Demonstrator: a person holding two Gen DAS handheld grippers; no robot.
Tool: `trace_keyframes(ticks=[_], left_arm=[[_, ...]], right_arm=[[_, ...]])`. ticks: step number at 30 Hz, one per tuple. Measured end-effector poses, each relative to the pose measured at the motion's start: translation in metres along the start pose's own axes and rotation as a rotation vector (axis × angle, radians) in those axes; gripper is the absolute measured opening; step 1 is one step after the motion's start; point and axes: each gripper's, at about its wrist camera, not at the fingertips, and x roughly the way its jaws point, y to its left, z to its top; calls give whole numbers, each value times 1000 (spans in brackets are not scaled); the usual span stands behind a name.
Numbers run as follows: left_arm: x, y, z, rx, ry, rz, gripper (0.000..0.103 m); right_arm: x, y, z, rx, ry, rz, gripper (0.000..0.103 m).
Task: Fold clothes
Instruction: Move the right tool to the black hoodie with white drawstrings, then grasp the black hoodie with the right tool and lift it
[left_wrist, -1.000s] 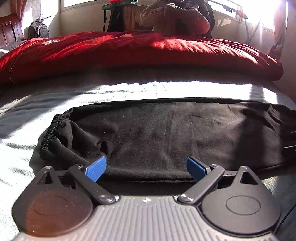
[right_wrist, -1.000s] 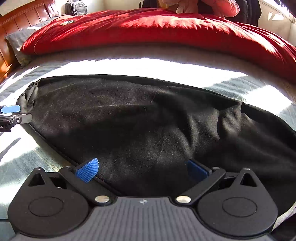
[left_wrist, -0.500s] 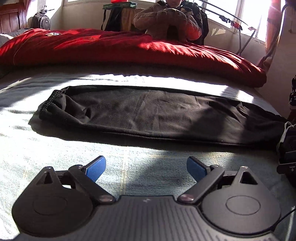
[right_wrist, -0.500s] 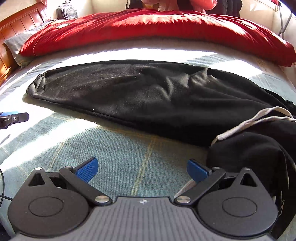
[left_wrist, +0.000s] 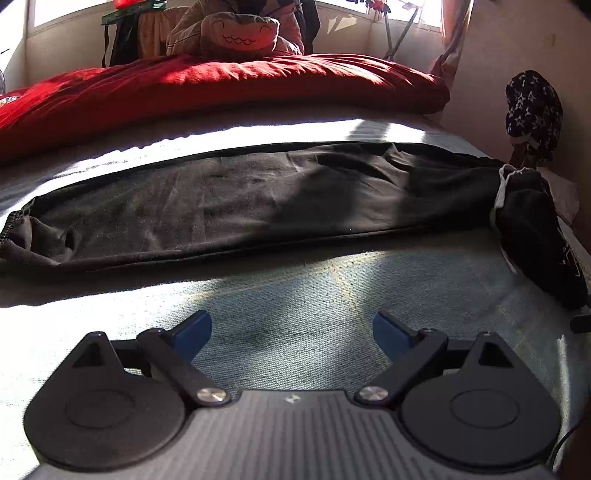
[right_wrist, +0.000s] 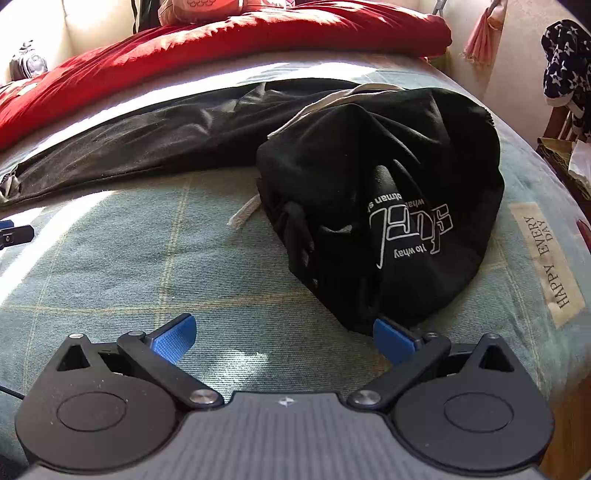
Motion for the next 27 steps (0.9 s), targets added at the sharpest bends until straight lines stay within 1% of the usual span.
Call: trace_keyframes(ticks=[2, 6, 9, 10, 14, 17, 20, 24, 27], left_arm=[[1, -8, 0, 15, 14, -7, 94], [1, -25, 0, 35, 28, -43, 94], [2, -40, 1, 42, 28, -24, 94], [2, -44, 2, 40, 26, -21, 94], [2, -65, 1, 12, 24, -12, 94], [8, -81, 2, -8, 33, 21, 94], [14, -101, 6, -24, 31, 42, 94], [26, -133, 14, -33, 31, 44, 94], [35, -154, 19, -35, 45, 41, 94]], right_arm=[[-5, -4, -5, -14, -28, -45, 103], [-4, -11, -5, -93, -74, -134, 103], [5, -18, -1, -173, -78, -197, 103], [9, -20, -1, -195, -74, -203, 103], [28, -28, 4, -298, -62, -175, 103], [39, -31, 12, -416, -82, -199, 103], [40, -45, 26, -511, -125, -217, 103], [30, -77, 58, -523, -192, -147, 103], [29, -105, 86, -494, -254, -124, 103]])
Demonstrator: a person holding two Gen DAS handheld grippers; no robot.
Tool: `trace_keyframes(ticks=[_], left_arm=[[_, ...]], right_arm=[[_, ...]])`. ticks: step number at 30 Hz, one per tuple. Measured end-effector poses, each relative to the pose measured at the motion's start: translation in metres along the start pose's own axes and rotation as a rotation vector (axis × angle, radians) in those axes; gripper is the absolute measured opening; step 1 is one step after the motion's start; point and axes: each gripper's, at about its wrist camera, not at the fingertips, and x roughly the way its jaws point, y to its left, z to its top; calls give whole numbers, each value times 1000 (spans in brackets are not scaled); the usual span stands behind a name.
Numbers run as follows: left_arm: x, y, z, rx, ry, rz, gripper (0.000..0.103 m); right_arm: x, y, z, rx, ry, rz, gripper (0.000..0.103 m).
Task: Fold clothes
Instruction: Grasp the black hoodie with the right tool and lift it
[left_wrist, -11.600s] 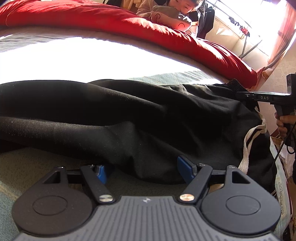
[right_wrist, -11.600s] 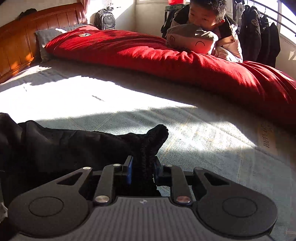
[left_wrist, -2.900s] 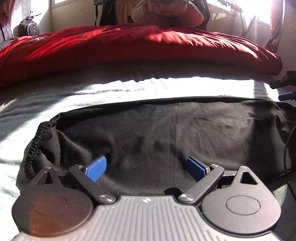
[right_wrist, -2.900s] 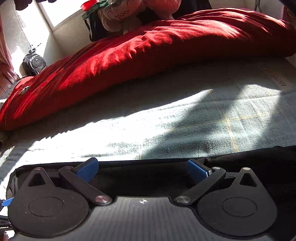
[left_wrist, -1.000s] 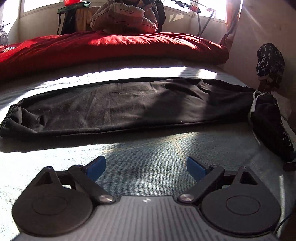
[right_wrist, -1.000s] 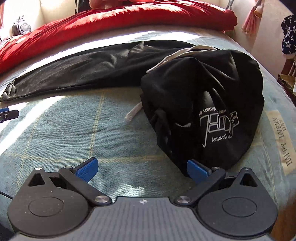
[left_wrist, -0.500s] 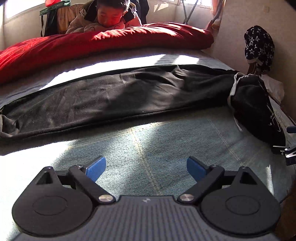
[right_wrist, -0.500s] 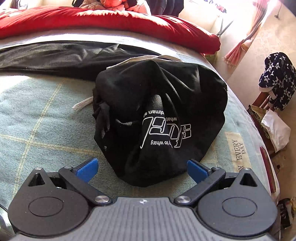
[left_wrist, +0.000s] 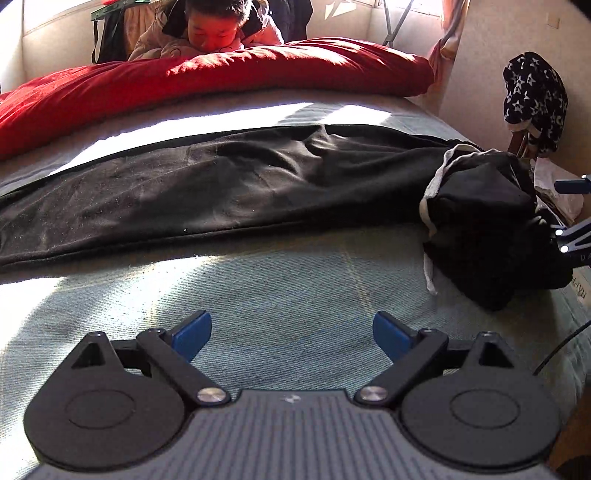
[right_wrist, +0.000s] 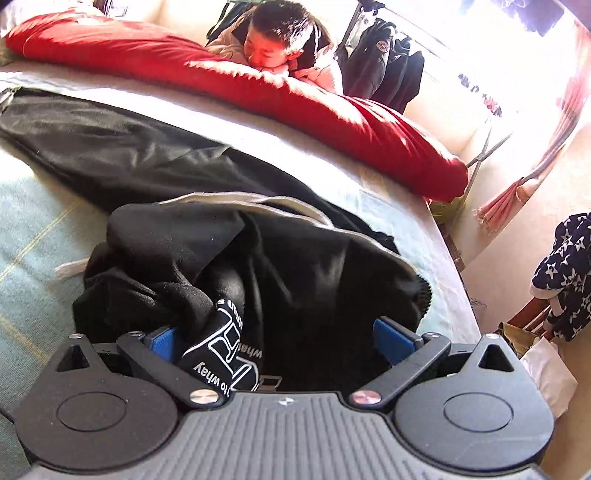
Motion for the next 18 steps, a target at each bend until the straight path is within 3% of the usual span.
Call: trace_keyframes(ticks=[7, 13, 18], left_arm=[[9, -32, 3, -5, 36, 10, 94], [11, -43, 3, 11, 63, 25, 94], [11, -50, 9, 31, 3, -25, 93]], right_arm=[[60, -60, 9, 117, 3, 11, 103], [103, -73, 1, 234, 38, 80, 103], [106, -75, -2, 249, 35, 96, 103]])
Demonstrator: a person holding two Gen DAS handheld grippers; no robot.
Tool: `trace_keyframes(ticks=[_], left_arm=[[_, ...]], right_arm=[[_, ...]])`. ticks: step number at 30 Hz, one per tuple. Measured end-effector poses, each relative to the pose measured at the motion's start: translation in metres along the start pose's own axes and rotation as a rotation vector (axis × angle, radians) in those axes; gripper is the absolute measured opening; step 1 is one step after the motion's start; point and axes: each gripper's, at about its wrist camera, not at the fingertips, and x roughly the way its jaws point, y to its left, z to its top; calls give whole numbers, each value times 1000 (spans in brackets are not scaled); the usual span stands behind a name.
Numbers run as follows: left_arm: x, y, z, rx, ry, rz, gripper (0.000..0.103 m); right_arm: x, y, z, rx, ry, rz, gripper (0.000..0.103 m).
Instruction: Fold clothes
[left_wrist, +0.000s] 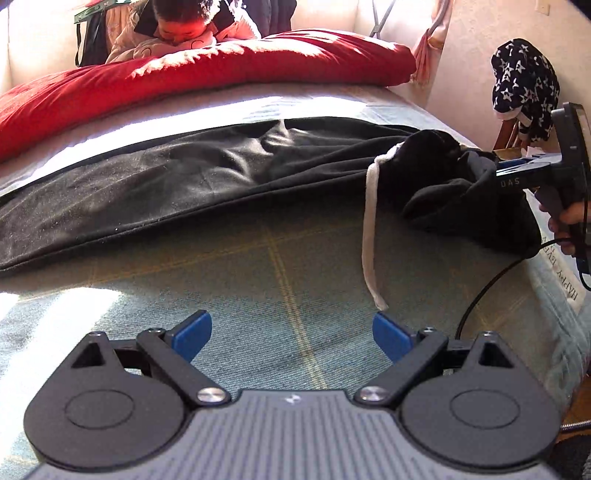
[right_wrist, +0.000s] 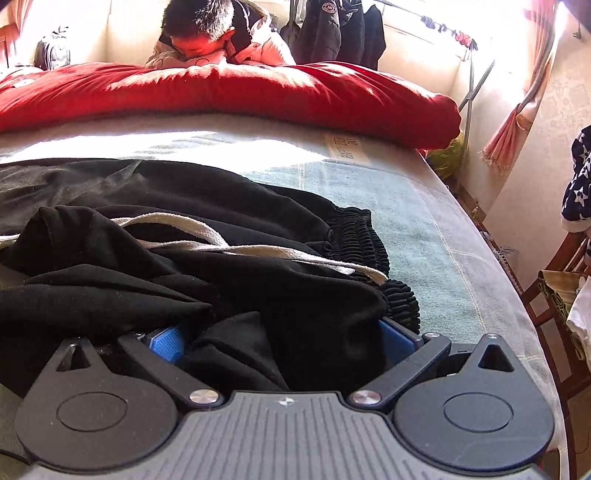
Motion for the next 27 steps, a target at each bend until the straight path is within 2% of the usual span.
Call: trace_keyframes(ticks=[2, 6, 8, 13, 14, 15, 16, 18, 21, 27], left_arm=[[2, -6, 6, 30, -45, -38, 92], [12, -22, 18, 116, -97, -128, 72], [21, -38, 23, 200, -116, -173, 71], [42, -78, 22, 456, -148, -206, 71], [48, -84, 20, 496, -147, -213, 66], [52, -87, 19, 519, -141, -219, 54], [56, -91, 18, 539, -135, -226, 48], [53, -91, 18, 531, -142, -250, 29], [45, -84, 18, 495, -160, -294, 19], [11, -55, 28, 409, -238, -329, 10]], right_arm=[[-4, 0, -1, 6, -6, 2, 103], [-13, -1, -5, 40, -13, -5, 103], [-18, 0, -7, 53, -8, -10, 103], [-45, 2, -20, 87, -15, -22, 103], [-50, 3, -23, 96, -14, -23, 103], [-57, 3, -27, 105, -12, -25, 103], [-62, 4, -31, 113, -11, -29, 103], [-76, 7, -41, 122, -9, -42, 103], [-93, 12, -53, 123, -5, -61, 103], [-118, 24, -64, 140, -13, -97, 103]])
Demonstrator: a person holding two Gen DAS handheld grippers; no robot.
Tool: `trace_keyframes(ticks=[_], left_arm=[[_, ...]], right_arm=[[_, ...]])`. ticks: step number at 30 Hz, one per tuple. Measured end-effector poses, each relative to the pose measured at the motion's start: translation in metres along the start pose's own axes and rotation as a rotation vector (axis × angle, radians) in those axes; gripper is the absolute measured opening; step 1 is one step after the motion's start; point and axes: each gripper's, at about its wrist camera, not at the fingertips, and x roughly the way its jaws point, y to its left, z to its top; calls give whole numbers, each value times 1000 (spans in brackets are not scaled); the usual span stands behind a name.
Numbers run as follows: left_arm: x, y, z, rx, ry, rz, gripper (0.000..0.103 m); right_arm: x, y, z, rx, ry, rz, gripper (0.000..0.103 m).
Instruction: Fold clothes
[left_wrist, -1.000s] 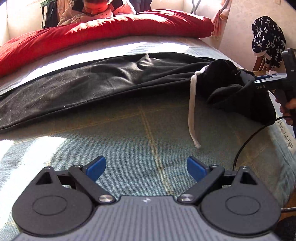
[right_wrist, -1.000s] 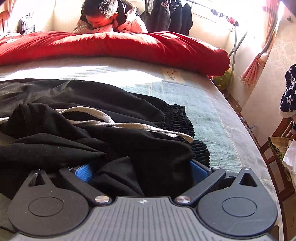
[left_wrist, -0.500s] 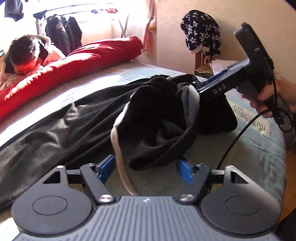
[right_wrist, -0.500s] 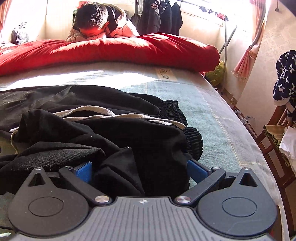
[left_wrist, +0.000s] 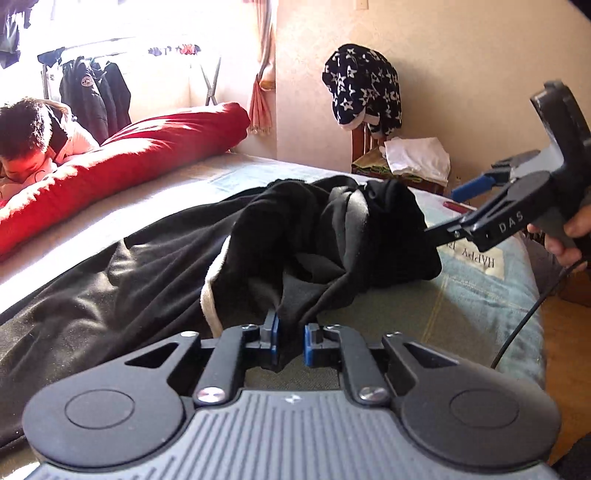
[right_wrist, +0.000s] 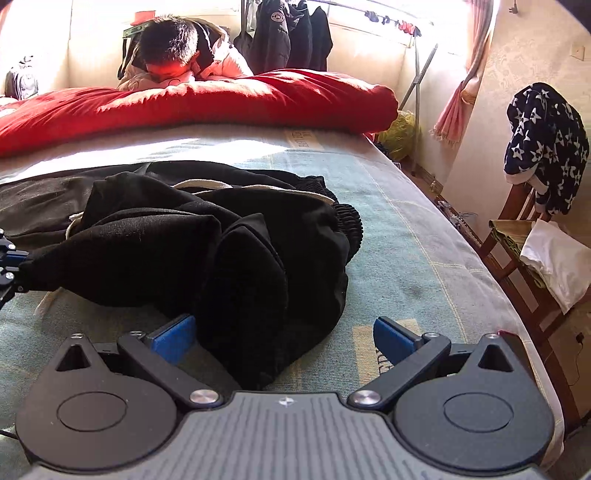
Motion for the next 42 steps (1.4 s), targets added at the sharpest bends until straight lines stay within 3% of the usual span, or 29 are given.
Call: trace_keyframes(ticks=[10, 22, 28, 36, 42], left_arm=[[-69, 27, 2, -46, -76, 56, 8], [-163, 47, -12, -71, -83, 281, 8], [-176, 53, -16, -114, -89, 349, 8], [-202, 33, 1, -65, -191, 337, 8], [-184, 40, -8, -114, -131, 339, 12]], right_arm=[[-21, 31, -2, -29, -26, 91, 103], [-39, 83, 11, -204, -88, 226, 103], [-34, 97, 12, -243, -79, 244, 103], [-30, 101, 14, -250, -82, 254, 103], [-23, 98, 13, -242, -62, 254, 103]])
